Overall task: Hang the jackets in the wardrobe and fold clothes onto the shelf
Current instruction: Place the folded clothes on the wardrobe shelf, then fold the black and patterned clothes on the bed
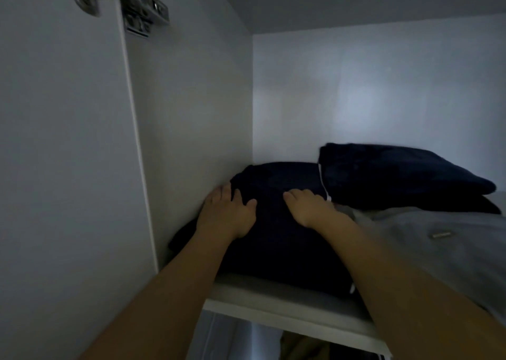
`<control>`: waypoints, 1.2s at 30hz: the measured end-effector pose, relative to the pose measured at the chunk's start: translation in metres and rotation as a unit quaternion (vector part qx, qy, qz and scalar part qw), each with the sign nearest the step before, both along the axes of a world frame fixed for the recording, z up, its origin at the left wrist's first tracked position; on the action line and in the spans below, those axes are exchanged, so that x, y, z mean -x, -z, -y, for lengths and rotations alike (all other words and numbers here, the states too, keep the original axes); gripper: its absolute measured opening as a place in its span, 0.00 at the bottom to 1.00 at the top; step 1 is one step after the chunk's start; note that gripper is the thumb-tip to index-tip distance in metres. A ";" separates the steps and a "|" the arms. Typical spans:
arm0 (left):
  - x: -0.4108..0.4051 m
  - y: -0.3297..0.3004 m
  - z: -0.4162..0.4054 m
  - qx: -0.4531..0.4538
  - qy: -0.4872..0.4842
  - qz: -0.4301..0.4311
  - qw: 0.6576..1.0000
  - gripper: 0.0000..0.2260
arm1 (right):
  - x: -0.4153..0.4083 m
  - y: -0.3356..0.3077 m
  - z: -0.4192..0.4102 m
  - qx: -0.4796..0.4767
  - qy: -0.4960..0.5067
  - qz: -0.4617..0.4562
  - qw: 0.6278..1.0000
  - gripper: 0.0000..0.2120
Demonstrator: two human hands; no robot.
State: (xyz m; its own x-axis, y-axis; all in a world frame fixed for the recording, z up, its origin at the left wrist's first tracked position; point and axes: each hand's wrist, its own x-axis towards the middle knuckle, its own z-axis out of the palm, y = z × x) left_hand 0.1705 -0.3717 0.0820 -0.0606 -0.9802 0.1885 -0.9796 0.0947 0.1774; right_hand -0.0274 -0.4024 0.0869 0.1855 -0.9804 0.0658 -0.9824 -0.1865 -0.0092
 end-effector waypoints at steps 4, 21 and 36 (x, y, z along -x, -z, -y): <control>0.000 -0.005 0.006 -0.040 -0.012 -0.023 0.999 0.32 | -0.006 -0.008 -0.008 -0.003 0.016 0.042 0.999 0.26; 0.194 -0.049 -0.196 0.235 0.237 0.040 0.942 0.23 | 0.187 -0.051 -0.337 0.187 0.214 0.156 0.946 0.27; 0.357 -0.021 -0.417 0.273 0.586 -0.032 0.763 0.20 | 0.221 -0.013 -0.659 0.200 0.518 0.094 0.826 0.27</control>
